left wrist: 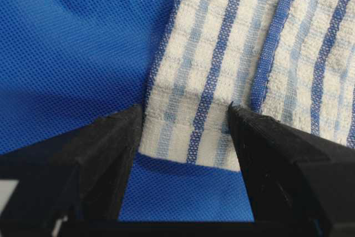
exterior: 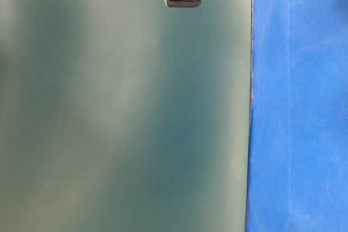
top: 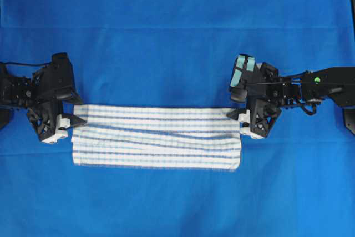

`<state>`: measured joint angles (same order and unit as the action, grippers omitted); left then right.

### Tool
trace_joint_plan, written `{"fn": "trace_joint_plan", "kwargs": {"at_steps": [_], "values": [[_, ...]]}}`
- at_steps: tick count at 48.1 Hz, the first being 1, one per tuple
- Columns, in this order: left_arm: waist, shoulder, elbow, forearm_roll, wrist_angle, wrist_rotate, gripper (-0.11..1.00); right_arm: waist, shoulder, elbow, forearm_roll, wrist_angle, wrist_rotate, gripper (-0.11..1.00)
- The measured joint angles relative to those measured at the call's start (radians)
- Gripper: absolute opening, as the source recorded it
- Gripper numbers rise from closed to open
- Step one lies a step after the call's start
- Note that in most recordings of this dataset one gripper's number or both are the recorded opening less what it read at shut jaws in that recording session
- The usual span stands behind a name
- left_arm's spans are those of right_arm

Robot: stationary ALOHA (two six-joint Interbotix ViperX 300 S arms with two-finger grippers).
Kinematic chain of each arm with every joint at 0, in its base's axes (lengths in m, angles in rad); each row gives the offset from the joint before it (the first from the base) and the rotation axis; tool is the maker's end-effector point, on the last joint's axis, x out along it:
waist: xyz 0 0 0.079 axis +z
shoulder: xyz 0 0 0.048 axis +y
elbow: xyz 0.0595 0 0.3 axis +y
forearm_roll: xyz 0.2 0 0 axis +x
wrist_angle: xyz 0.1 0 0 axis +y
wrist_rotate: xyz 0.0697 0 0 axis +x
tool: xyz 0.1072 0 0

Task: Fold the blue towel.
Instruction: 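Lift top corners and fold them down toward the bottom edge, then grasp folded strip ends and rotate the strip to vertical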

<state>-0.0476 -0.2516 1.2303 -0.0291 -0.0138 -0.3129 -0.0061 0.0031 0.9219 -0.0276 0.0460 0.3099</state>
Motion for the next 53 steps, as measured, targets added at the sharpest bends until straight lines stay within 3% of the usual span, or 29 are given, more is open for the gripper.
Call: {"fn": "trace_joint_plan", "kwargs": {"at_steps": [6,13,36,53], "values": [[0.005,0.002,0.000,0.002,0.012,-0.009,0.39,-0.002,0.000,-0.003,0.000,0.002,-0.002,0.40],[0.003,0.002,-0.003,0.002,0.028,-0.014,0.10,0.014,0.003,-0.005,0.000,0.002,-0.006,0.03],[0.003,-0.021,-0.017,0.000,0.064,-0.005,0.07,0.021,-0.021,-0.006,0.000,0.029,-0.005,0.02],[0.003,-0.270,-0.095,0.002,0.341,-0.006,0.07,0.025,-0.268,-0.032,-0.014,0.198,-0.009,0.02]]}}
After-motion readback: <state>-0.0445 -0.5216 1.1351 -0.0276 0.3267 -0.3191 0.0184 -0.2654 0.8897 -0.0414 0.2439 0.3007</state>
